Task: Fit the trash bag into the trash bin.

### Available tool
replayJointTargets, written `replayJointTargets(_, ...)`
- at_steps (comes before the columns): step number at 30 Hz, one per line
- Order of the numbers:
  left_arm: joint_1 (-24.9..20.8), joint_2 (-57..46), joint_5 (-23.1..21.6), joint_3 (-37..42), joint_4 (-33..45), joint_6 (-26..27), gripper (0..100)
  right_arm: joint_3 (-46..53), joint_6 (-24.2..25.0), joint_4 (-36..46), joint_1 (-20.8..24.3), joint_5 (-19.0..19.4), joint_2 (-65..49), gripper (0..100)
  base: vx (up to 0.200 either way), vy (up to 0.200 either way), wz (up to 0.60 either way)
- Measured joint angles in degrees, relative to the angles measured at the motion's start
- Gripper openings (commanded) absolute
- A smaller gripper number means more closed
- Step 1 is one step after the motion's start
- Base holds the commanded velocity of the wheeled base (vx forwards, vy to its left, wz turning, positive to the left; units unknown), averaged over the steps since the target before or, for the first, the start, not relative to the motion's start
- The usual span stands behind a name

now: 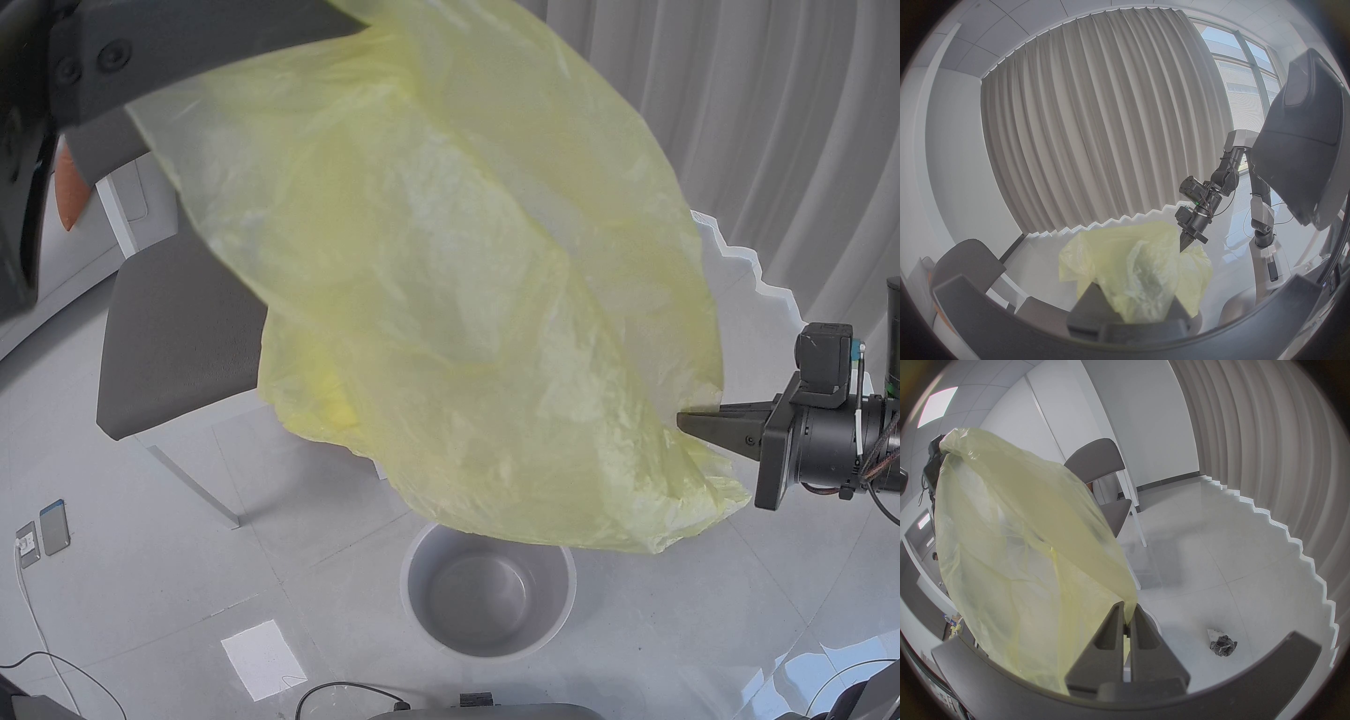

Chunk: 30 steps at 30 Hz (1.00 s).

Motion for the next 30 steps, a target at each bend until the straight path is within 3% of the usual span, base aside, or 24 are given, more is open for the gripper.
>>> replayJointTargets(5, 0.24, -0.22, 0.44, 0.56, -0.30, -1.02, 0, 0.05, 0.00, 0.04, 0.00, -0.82, 0.00, 0, 0.000, 0.000, 0.00)
replayJointTargets(9, 2.33, -0.07, 2.41, 1.46, -3.89, -4.83, 0, 0.41, 0.00, 0.09, -0.46, -2.74, -0.05, 0, 0.000, 0.000, 0.00)
replayJointTargets(13, 4.12, 0.96, 5.92, 2.44, -9.58, -11.01, 0, 0.85, 0.15, 0.06, -2.06, -3.69, -0.20, 0, 0.000, 0.000, 0.00)
replayJointTargets(18, 5.49, 1.38, 7.20, 5.99, -10.26, -18.26, 0, 1.18, 2.68, 0.06, -4.41, -4.11, -0.50, 0, 0.000, 0.000, 0.00)
replayJointTargets(23, 7.24, 0.22, 6.66, 11.64, -10.13, -25.33, 0, 1.26, 4.47, 0.02, -5.40, -5.14, -0.63, 0, 0.000, 0.000, 0.00)
replayJointTargets(30, 8.97, -2.45, 1.32, 20.87, -10.37, -34.06, 0, 0.96, 4.96, 0.00, -5.79, -6.30, 0.41, 0, 0.000, 0.000, 0.00)
